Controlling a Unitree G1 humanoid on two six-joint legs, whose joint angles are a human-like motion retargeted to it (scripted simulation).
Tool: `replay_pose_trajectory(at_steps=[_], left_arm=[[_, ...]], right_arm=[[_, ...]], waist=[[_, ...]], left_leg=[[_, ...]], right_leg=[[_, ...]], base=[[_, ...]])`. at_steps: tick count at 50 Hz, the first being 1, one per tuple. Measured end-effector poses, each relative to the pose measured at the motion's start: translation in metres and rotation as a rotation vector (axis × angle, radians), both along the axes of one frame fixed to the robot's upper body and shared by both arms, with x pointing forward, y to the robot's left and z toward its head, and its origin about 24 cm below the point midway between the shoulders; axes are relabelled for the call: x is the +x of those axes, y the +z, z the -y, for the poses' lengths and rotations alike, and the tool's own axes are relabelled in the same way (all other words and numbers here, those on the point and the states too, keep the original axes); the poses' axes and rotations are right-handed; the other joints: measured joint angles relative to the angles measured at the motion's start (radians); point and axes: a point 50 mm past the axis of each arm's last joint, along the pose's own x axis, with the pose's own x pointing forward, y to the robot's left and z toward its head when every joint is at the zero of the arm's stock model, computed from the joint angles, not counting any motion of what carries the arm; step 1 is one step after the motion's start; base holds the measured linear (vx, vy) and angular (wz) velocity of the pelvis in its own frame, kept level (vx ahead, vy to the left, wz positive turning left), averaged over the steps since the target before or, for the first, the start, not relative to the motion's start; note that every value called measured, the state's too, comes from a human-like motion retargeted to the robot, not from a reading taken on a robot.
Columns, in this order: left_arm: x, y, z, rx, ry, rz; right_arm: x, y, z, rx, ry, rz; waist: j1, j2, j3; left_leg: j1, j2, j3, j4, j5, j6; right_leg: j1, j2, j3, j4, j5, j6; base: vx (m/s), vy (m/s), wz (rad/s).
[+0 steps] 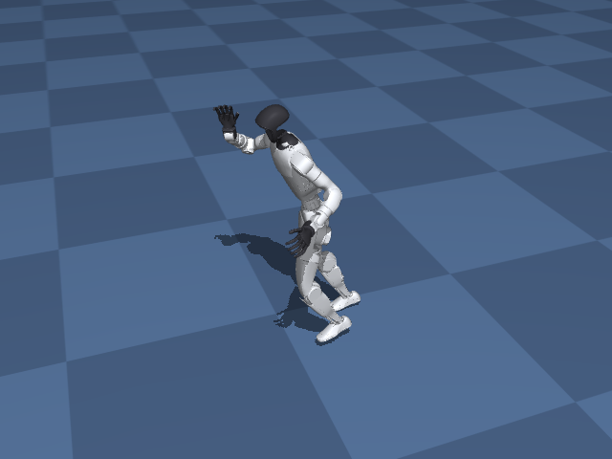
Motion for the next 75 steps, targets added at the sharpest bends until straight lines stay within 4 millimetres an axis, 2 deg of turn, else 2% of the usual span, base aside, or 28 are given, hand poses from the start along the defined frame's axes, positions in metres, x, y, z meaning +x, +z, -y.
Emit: replay_pose_trajectory(at_steps=[4, 5, 7, 10, 12, 14, 16, 20, 23, 25, 28, 30, 33, 35, 39, 42, 45, 48, 50, 52, 55, 58, 62, 65, 67, 70, 72, 75], left_arm=[[-0.021, 0.049, -0.032, 0.128, 0.155, 0.215], [-0.021, 0.068, -0.036, 0.189, 0.163, 0.279], [-0.013, 0.117, -0.037, 0.363, 0.156, 0.403], [-0.005, 0.206, -0.026, 0.621, 0.206, 0.620], [-0.005, 0.255, -0.007, 0.733, 0.225, 0.772], [0.001, 0.288, 0.019, 0.821, 0.184, 0.883], [0.014, 0.299, 0.046, 0.875, 0.083, 0.933], [0.046, 0.284, 0.087, 0.906, -0.159, 0.884], [0.071, 0.257, 0.115, 0.874, -0.340, 0.786], [0.085, 0.235, 0.135, 0.848, -0.464, 0.720], [0.098, 0.203, 0.154, 0.827, -0.595, 0.617], [0.101, 0.183, 0.151, 0.800, -0.600, 0.537], [0.097, 0.142, 0.129, 0.659, -0.560, 0.391], [0.086, 0.114, 0.107, 0.550, -0.504, 0.296], [0.047, 0.080, 0.051, 0.414, -0.312, 0.151], [0.015, 0.087, 0.012, 0.425, -0.154, 0.137], [-0.014, 0.119, -0.019, 0.517, 0.010, 0.222], [-0.025, 0.167, -0.030, 0.721, 0.139, 0.318], [-0.020, 0.205, -0.023, 0.878, 0.210, 0.402], [-0.013, 0.239, -0.007, 0.962, 0.258, 0.528], [-0.001, 0.272, 0.031, 0.995, 0.235, 0.735], [0.014, 0.276, 0.073, 1.004, 0.078, 0.871], [0.040, 0.253, 0.123, 0.892, -0.265, 0.922], [0.067, 0.229, 0.152, 0.821, -0.416, 0.846], [0.081, 0.208, 0.169, 0.836, -0.495, 0.758], [0.090, 0.172, 0.176, 0.840, -0.597, 0.607], [0.091, 0.144, 0.165, 0.760, -0.599, 0.496], [0.085, 0.094, 0.141, 0.685, -0.586, 0.250]], right_arm=[[0.030, -0.048, -0.046, -0.088, 0.311, -0.275], [0.034, -0.059, -0.056, -0.108, 0.378, -0.334], [0.039, -0.078, -0.064, -0.131, 0.432, -0.419], [0.044, -0.102, -0.050, -0.054, 0.424, -0.542], [0.045, -0.125, -0.030, 0.062, 0.418, -0.654], [0.038, -0.149, -0.005, 0.181, 0.376, -0.752], [0.024, -0.168, 0.023, 0.281, 0.272, -0.824], [-0.005, -0.179, 0.077, 0.435, 0.007, -0.854], [-0.013, -0.164, 0.106, 0.509, -0.159, -0.744], [-0.013, -0.145, 0.119, 0.522, -0.247, -0.620], [-0.011, -0.100, 0.124, 0.474, -0.290, -0.393], [-0.012, -0.071, 0.121, 0.447, -0.268, -0.238], [-0.016, -0.047, 0.103, 0.420, -0.175, -0.072], [-0.016, -0.041, 0.088, 0.382, -0.110, -0.028], [0.004, -0.047, 0.054, 0.301, 0.034, -0.134], [0.031, -0.057, 0.016, 0.214, 0.194, -0.279], [0.052, -0.070, -0.029, 0.087, 0.428, -0.432], [0.066, -0.095, -0.061, -0.033, 0.580, -0.615], [0.074, -0.119, -0.067, -0.052, 0.581, -0.732], [0.081, -0.148, -0.063, 0.023, 0.576, -0.865], [0.082, -0.194, -0.047, 0.198, 0.575, -1.043], [0.062, -0.218, -0.013, 0.288, 0.482, -1.107], [0.035, -0.222, 0.044, 0.412, 0.293, -1.120], [0.018, -0.214, 0.099, 0.485, -0.243, -0.995], [0.008, -0.200, 0.120, 0.523, -0.379, -0.887], [-0.004, -0.155, 0.138, 0.519, -0.381, -0.679], [-0.010, -0.117, 0.137, 0.569, -0.263, -0.409], [-0.011, -0.074, 0.123, 0.546, -0.234, -0.123]], waist=[[0.108, 0.029, 0.029], [0.117, 0.057, 0.047], [0.094, 0.118, 0.099], [0.009, 0.147, 0.141], [-0.083, 0.153, 0.130], [-0.191, 0.178, 0.088], [-0.306, 0.241, 0.035], [-0.527, 0.360, -0.032], [-0.637, 0.343, -0.033], [-0.656, 0.299, -0.014], [-0.596, 0.237, 0.035], [-0.529, 0.228, 0.064], [-0.396, 0.190, 0.055], [-0.289, 0.145, 0.017], [-0.037, 0.011, -0.038], [0.109, -0.034, -0.029], [0.160, 0.043, 0.027], [0.137, 0.183, 0.091], [0.100, 0.220, 0.128], [0.046, 0.204, 0.160], [-0.068, 0.174, 0.134], [-0.256, 0.243, 0.064], [-0.499, 0.339, 0.043], [-0.584, 0.287, 0.078], [-0.572, 0.239, 0.098], [-0.513, 0.207, 0.131], [-0.445, 0.228, 0.157], [-0.306, 0.220, 0.144]], left_leg=[[0.113, 0.023, 0.073, -0.550, 0.099, -0.086], [0.141, 0.036, 0.064, -0.611, 0.130, -0.103], [0.192, 0.057, 0.012, -0.525, 0.082, -0.084], [0.194, 0.059, -0.043, -0.241, -0.140, -0.018], [0.211, 0.043, -0.076, -0.189, -0.199, -0.026], [0.245, 0.035, -0.122, -0.239, -0.185, -0.071], [0.293, 0.051, -0.179, -0.336, -0.112, -0.122], [0.413, 0.103, -0.292, -0.528, 0.168, -0.185], [0.552, 0.093, -0.376, -0.621, 0.370, -0.200], [0.642, 0.073, -0.423, -0.602, 0.418, -0.175], [0.603, 0.057, -0.386, -0.213, 0.277, -0.097], [0.490, 0.094, -0.344, 0.126, 0.153, -0.068], [0.297, 0.094, -0.311, 0.418, 0.043, -0.030], [0.163, 0.065, -0.265, 0.453, 0.010, -0.007], [0.023, 0.005, -0.096, 0.110, 0.049, -0.006], [0.058, -0.009, 0.009, -0.354, 0.117, -0.064], [0.152, 0.021, 0.013, -0.679, 0.088, -0.171], [0.226, 0.086, -0.108, -0.612, 0.127, -0.182], [0.226, 0.089, -0.160, -0.402, 0.022, -0.097], [0.211, 0.054, -0.171, -0.216, -0.128, -0.025], [0.229, 0.014, -0.174, -0.190, -0.191, -0.039], [0.304, 0.040, -0.237, -0.339, -0.088, -0.124], [0.439, 0.079, -0.359, -0.510, 0.183, -0.206], [0.603, 0.038, -0.428, -0.571, 0.329, -0.187], [0.651, 0.008, -0.441, -0.464, 0.330, -0.146], [0.562, -0.004, -0.404, -0.048, 0.186, -0.098], [0.456, 0.034, -0.385, 0.235, 0.063, -0.072], [0.287, 0.054, -0.329, 0.486, -0.056, -0.024]], right_leg=[[0.175, 0.011, 0.040, -0.098, 0.182, 0.031], [0.228, 0.022, 0.034, -0.091, 0.190, 0.020], [0.268, 0.024, -0.051, 0.107, 0.123, -0.038], [0.116, -0.049, -0.165, 0.652, -0.077, -0.112], [-0.011, -0.061, -0.171, 0.866, -0.165, -0.130], [-0.139, -0.035, -0.191, 0.933, -0.209, -0.130], [-0.242, 0.006, -0.245, 0.862, -0.213, -0.125], [-0.316, 0.065, -0.365, 0.402, -0.139, -0.100], [-0.277, 0.060, -0.376, -0.002, -0.073, -0.059], [-0.256, 0.049, -0.345, -0.116, -0.028, -0.043], [-0.226, 0.046, -0.266, 0.027, -0.057, -0.091], [-0.240, 0.069, -0.234, 0.223, -0.188, -0.129], [-0.216, 0.081, -0.198, 0.338, -0.293, -0.123], [-0.166, 0.072, -0.164, 0.277, -0.272, -0.092], [-0.040, 0.024, -0.052, 0.044, -0.019, -0.008], [0.087, 0.006, 0.010, -0.099, 0.210, 0.040], [0.298, 0.045, 0.025, -0.166, 0.312, 0.032], [0.385, 0.081, -0.114, 0.116, 0.198, -0.063], [0.292, 0.025, -0.213, 0.505, 0.048, -0.118], [0.141, -0.039, -0.208, 0.829, -0.085, -0.147], [-0.139, -0.054, -0.176, 1.057, -0.202, -0.162], [-0.318, -0.001, -0.275, 0.893, -0.205, -0.171], [-0.303, 0.066, -0.428, 0.227, -0.039, -0.115], [-0.231, 0.040, -0.440, -0.157, -0.002, -0.020], [-0.215, 0.008, -0.408, -0.172, 0.000, -0.001], [-0.193, -0.015, -0.365, -0.024, 0.009, -0.063], [-0.213, 0.013, -0.339, 0.183, -0.145, -0.107], [-0.233, 0.031, -0.287, 0.391, -0.307, -0.116]], base=[[1.19, 0.32, -0.96], [1.17, 0.40, -0.04], [1.14, 0.40, 0.55], [1.09, 0.31, 1.12], [1.10, 0.17, 1.36], [1.14, 0.08, 1.52], [1.19, -0.03, 1.61], [1.25, -0.23, 1.47], [1.31, -0.43, 0.82], [1.29, -0.46, -0.12], [1.21, -0.40, -0.87], [1.17, -0.32, -1.04], [1.20, -0.28, -0.91], [1.24, -0.24, -1.02], [1.29, -0.11, -1.63], [1.35, 0.13, -1.69], [1.39, 0.31, -0.90], [1.33, 0.35, 0.00], [1.20, 0.32, 0.62], [1.12, 0.24, 0.71], [1.13, 0.15, 0.69], [1.18, 0.03, 1.17], [1.26, -0.18, 1.52], [1.37, -0.40, 0.90], [1.33, -0.42, -0.02], [1.21, -0.35, -0.53], [1.15, -0.28, -0.96], [1.17, -0.24, -1.16]])
